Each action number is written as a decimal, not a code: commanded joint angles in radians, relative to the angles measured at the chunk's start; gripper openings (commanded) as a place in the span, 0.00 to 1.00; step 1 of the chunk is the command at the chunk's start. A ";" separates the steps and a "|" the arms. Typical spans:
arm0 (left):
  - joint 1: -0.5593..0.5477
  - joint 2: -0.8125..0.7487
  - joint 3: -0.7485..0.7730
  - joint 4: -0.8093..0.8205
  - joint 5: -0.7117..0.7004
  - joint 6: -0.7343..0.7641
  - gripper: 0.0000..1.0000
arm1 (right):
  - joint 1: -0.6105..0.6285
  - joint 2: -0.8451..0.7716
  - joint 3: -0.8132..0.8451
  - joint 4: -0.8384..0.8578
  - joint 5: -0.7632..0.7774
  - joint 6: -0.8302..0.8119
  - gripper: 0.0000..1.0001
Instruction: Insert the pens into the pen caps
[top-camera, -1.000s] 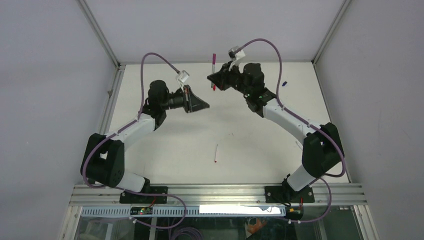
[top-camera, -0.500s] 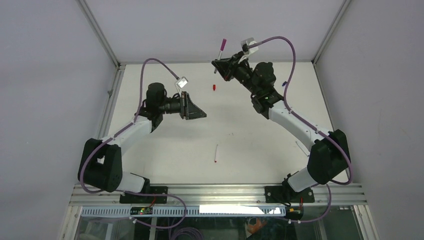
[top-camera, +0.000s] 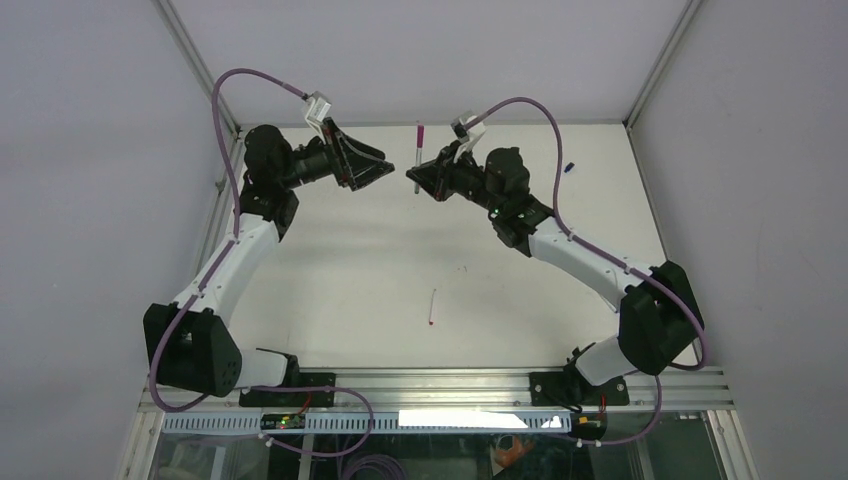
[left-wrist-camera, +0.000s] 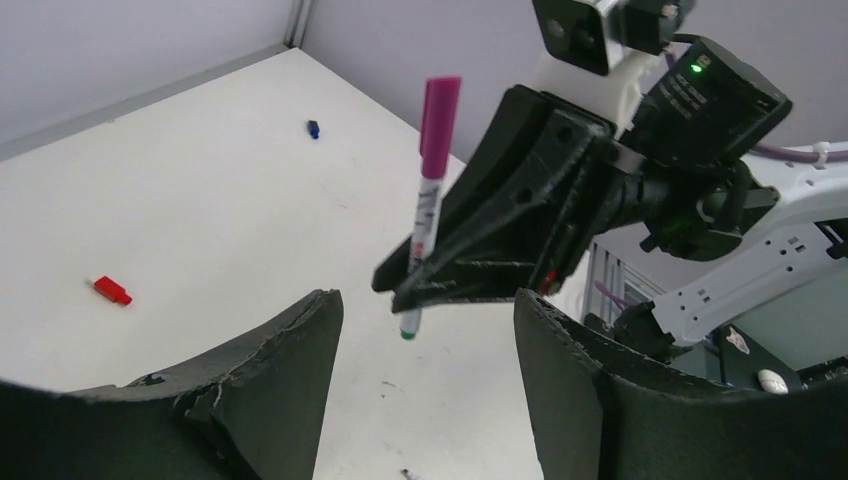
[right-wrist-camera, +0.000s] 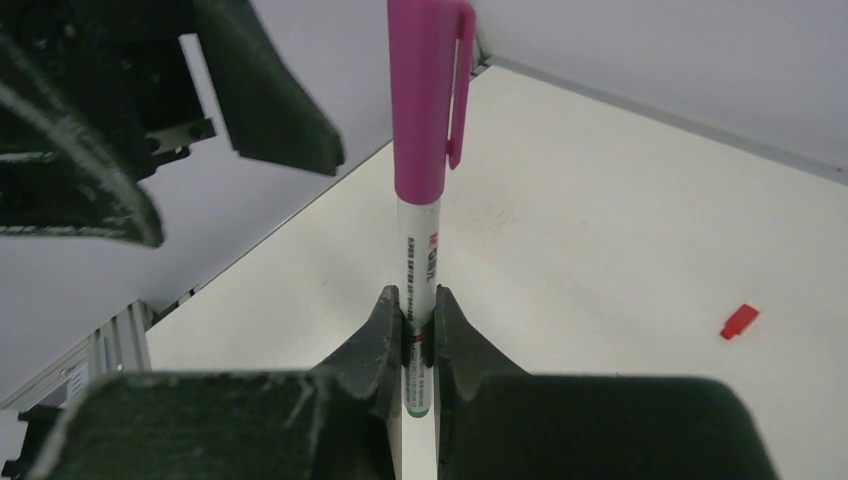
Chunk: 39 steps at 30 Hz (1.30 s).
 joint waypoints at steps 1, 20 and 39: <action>-0.005 0.044 0.036 0.043 -0.033 0.011 0.65 | 0.039 -0.025 -0.001 -0.018 -0.042 -0.023 0.00; -0.005 0.094 0.078 0.220 0.050 -0.071 0.65 | 0.114 0.045 0.023 -0.038 -0.061 -0.023 0.00; 0.039 -0.016 0.043 0.141 0.105 -0.054 0.65 | 0.103 0.042 0.009 0.025 0.025 -0.032 0.00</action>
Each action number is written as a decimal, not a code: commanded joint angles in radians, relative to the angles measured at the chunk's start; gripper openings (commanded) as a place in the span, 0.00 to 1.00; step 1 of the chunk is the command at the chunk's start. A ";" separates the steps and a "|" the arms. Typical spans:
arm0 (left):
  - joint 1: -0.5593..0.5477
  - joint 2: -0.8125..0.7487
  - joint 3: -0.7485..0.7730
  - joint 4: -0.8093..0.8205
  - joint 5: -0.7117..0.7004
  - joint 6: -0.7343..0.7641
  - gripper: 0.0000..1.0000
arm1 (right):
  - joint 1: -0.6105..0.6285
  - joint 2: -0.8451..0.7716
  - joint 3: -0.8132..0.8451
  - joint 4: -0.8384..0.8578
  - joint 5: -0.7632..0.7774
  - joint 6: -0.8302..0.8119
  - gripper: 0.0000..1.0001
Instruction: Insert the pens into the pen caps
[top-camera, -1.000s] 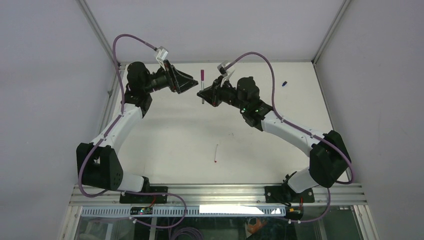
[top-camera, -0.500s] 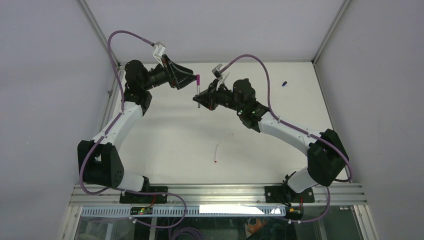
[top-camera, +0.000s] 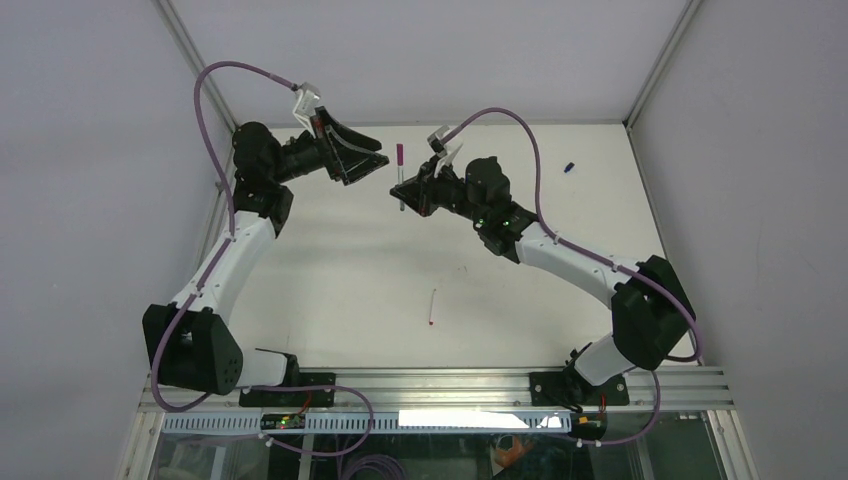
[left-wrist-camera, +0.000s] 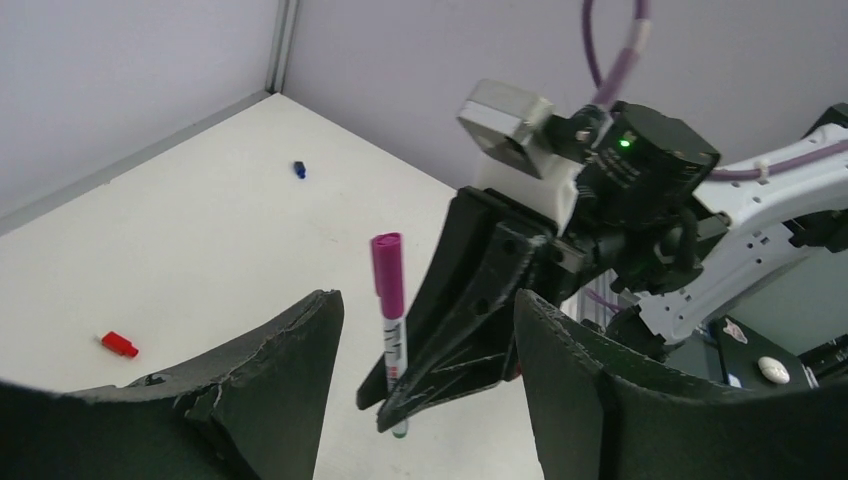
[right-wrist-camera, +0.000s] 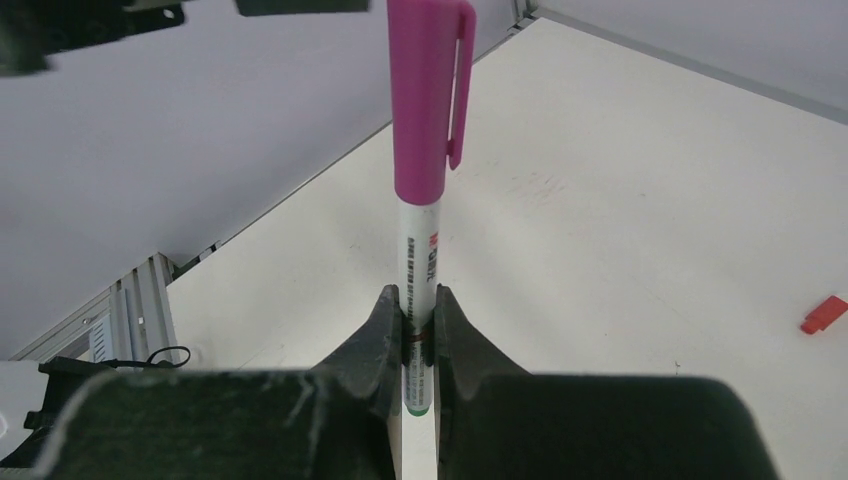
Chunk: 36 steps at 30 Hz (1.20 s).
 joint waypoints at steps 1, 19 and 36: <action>0.008 -0.055 0.006 0.022 0.059 -0.003 0.65 | -0.005 0.009 0.016 0.049 0.025 -0.008 0.00; -0.026 0.037 0.037 -0.049 -0.053 0.072 0.67 | 0.015 0.053 0.070 0.051 -0.016 0.003 0.00; -0.061 0.122 0.107 -0.009 -0.030 0.050 0.13 | 0.029 0.088 0.099 0.035 -0.029 0.002 0.00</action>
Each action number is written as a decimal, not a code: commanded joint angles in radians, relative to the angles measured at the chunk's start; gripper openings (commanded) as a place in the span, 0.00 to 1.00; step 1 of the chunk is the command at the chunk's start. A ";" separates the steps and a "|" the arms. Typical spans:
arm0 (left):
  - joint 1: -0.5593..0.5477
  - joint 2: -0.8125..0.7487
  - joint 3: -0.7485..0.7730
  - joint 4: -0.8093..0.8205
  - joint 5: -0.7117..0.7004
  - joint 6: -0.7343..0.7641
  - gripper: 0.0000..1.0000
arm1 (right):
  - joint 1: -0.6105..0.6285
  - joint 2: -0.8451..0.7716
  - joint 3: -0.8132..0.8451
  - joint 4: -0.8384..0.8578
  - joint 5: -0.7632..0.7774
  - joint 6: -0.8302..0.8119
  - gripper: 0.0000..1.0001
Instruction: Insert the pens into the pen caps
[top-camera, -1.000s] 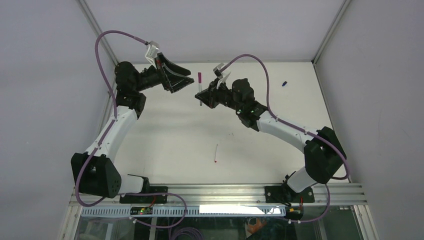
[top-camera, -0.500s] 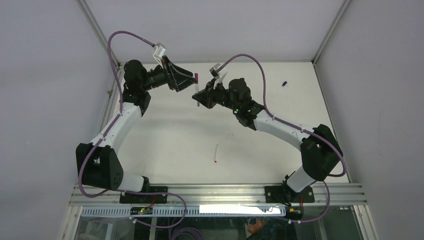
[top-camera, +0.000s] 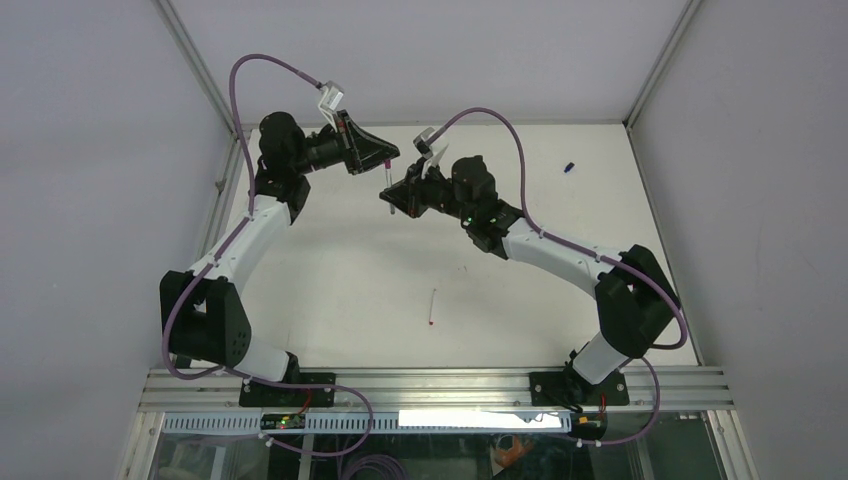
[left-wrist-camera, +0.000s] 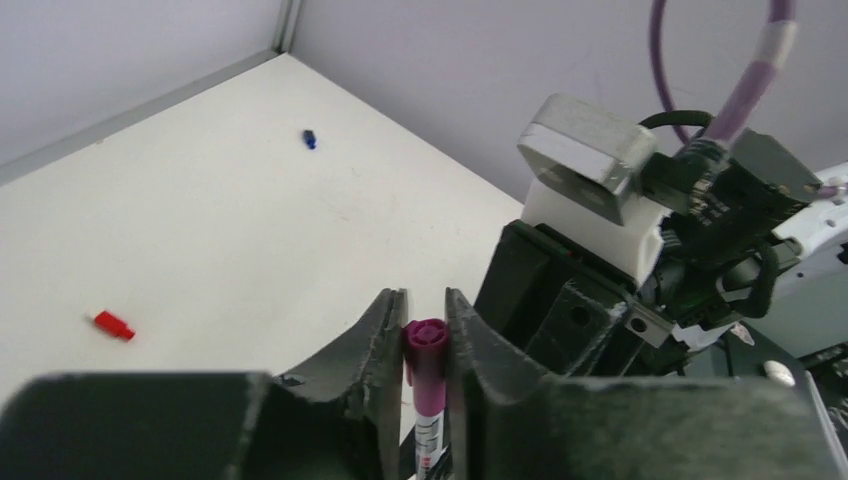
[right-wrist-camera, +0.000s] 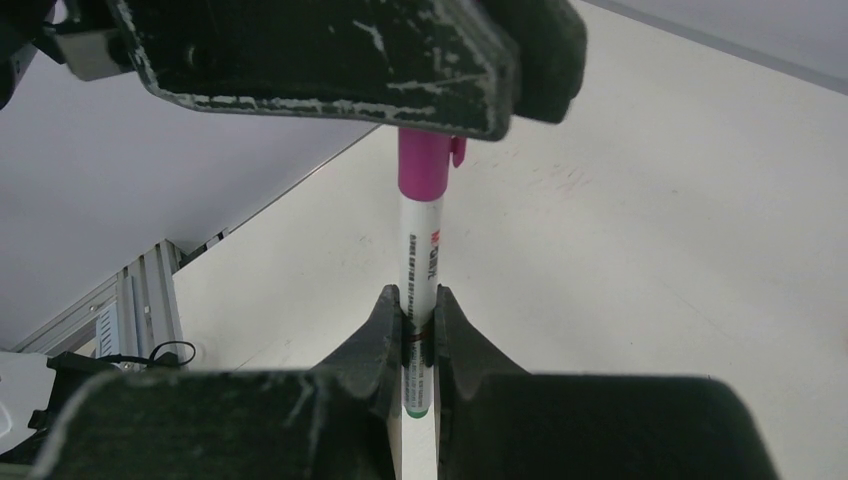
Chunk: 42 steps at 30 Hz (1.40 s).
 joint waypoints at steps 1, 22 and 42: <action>-0.010 0.009 0.042 0.046 0.005 -0.005 0.00 | 0.008 0.003 0.046 0.030 -0.013 0.000 0.00; -0.028 -0.055 -0.162 -0.036 0.024 0.065 0.00 | -0.004 -0.048 0.096 -0.023 -0.002 -0.050 0.00; -0.147 -0.133 -0.358 -0.062 -0.088 0.079 0.00 | -0.093 0.009 0.256 0.076 0.001 0.009 0.00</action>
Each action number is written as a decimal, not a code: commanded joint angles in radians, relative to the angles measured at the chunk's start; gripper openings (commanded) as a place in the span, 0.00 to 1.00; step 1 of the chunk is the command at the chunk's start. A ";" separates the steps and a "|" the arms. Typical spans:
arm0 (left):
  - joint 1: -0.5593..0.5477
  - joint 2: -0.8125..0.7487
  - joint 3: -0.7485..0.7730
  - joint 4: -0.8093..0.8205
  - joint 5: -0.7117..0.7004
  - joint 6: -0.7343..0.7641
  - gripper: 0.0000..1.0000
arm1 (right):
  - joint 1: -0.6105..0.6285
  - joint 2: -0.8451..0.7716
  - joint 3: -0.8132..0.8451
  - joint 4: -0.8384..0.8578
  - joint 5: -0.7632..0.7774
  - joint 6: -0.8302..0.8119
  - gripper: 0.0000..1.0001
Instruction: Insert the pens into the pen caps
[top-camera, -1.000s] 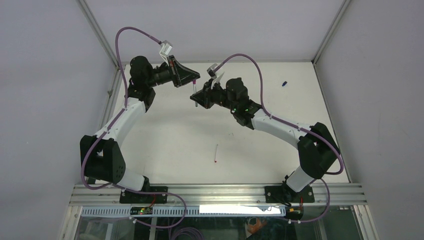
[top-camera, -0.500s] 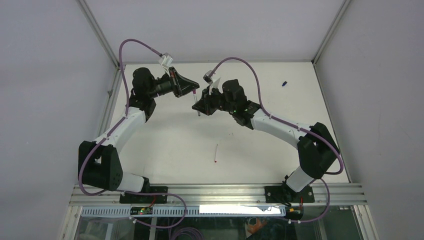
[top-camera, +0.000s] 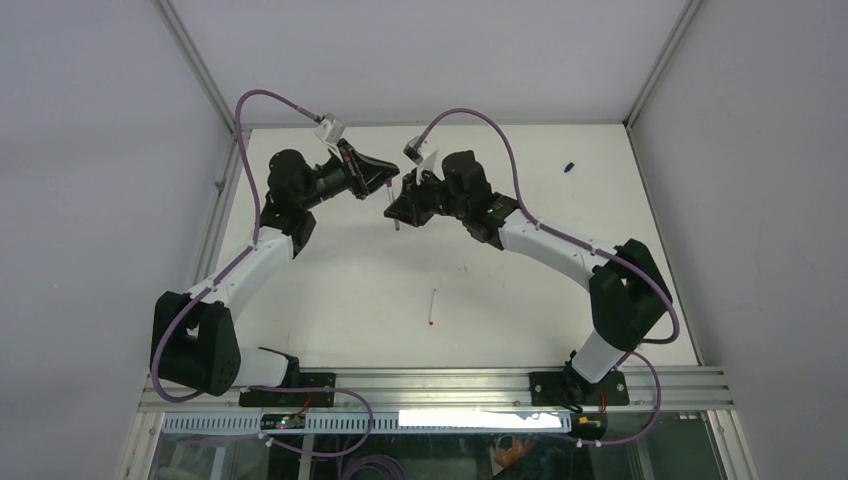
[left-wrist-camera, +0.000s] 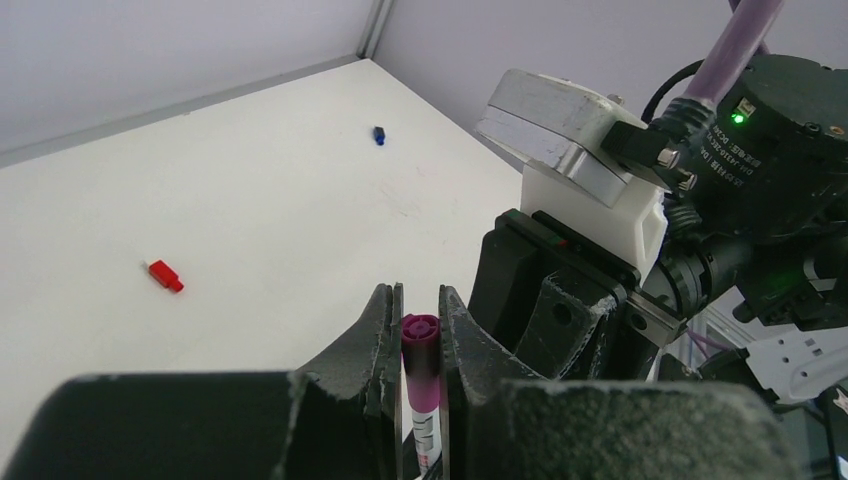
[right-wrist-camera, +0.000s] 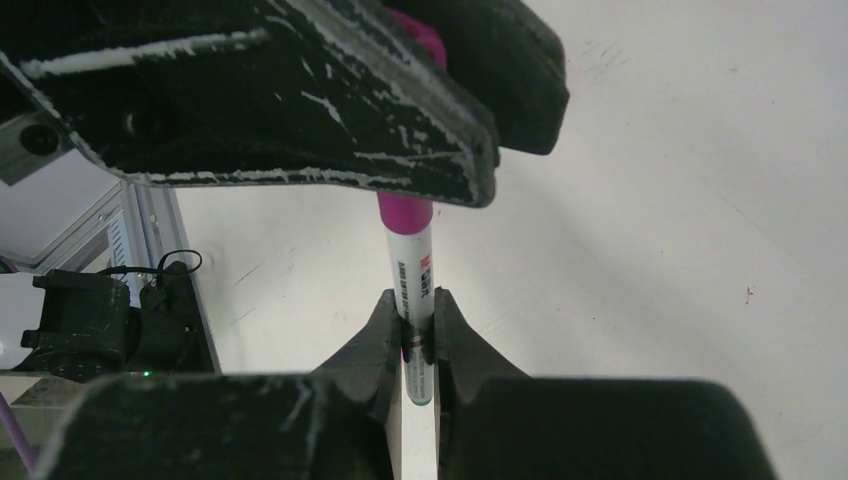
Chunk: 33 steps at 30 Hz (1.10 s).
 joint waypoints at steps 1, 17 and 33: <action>-0.080 -0.008 -0.103 -0.158 0.148 0.018 0.00 | -0.071 -0.022 0.184 0.340 0.090 0.042 0.00; -0.088 -0.065 -0.179 -0.206 0.134 0.036 0.00 | -0.135 -0.008 0.249 0.338 0.059 0.057 0.00; -0.061 -0.173 0.059 -0.531 -0.239 0.177 0.99 | -0.214 -0.180 -0.086 0.321 0.317 0.022 0.00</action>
